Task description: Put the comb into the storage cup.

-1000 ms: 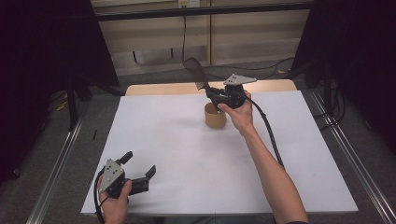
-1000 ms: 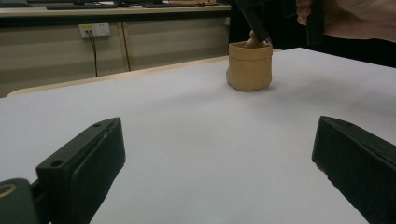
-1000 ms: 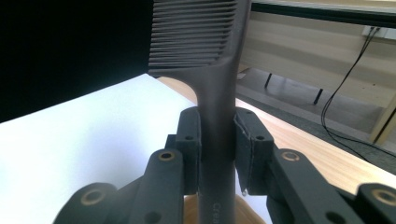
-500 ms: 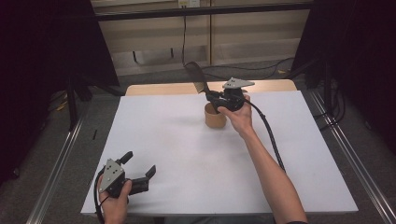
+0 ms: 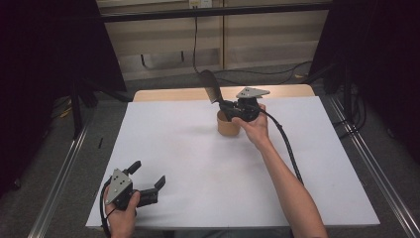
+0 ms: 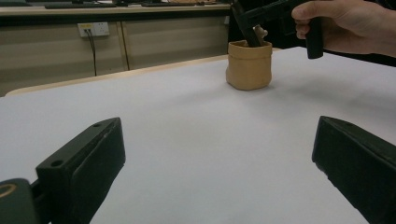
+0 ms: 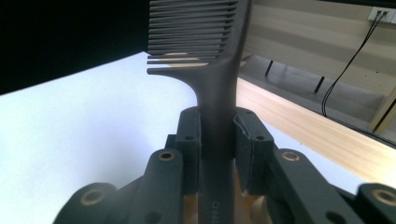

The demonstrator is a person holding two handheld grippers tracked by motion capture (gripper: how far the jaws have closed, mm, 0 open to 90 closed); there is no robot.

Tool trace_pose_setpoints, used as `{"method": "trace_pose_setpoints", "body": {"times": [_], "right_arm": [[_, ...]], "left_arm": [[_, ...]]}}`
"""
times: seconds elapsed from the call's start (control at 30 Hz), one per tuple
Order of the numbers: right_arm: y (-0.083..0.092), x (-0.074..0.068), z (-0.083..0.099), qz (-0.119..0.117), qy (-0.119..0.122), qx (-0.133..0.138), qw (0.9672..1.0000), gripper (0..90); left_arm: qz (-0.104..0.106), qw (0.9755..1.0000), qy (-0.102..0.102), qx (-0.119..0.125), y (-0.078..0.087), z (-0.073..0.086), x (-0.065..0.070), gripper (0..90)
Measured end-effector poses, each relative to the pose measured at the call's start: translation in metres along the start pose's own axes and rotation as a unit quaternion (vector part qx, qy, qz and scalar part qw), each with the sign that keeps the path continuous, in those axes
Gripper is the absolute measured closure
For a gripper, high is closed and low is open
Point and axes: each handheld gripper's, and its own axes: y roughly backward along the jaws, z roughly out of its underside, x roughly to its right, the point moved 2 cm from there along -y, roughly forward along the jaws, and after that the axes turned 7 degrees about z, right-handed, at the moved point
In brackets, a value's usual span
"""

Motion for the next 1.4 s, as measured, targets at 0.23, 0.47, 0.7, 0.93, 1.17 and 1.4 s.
{"method": "trace_pose_setpoints", "body": {"times": [0.23, 0.47, 0.7, 0.93, 1.17, 1.4], "right_arm": [[0.002, 0.000, 0.011, 0.003, 0.002, -0.011, 0.9999, 73.3], [0.002, -0.004, 0.014, 0.004, 0.013, -0.020, 0.9997, 73.3], [0.002, -0.005, 0.020, 0.004, 0.013, -0.026, 0.9996, 73.2], [0.002, -0.004, 0.024, 0.012, 0.010, -0.032, 0.9994, 73.2], [0.004, -0.005, 0.024, 0.016, 0.011, -0.031, 0.9993, 72.9], [0.002, -0.006, 0.025, 0.024, 0.018, -0.036, 0.9989, 71.8]], "left_arm": [[0.001, 1.0000, 0.000, -0.001, -0.001, 0.000, 0.000, 2.6], [-0.001, 1.0000, 0.000, 0.001, 0.000, 0.000, 0.000, 2.6], [0.001, 1.0000, 0.002, 0.001, -0.001, 0.000, 0.000, 2.6], [0.001, 1.0000, 0.003, 0.004, 0.000, 0.000, 0.000, 2.7], [0.000, 1.0000, 0.003, 0.004, 0.000, 0.000, 0.000, 2.7], [0.001, 1.0000, 0.002, 0.004, 0.001, -0.001, -0.001, 2.7]]}}
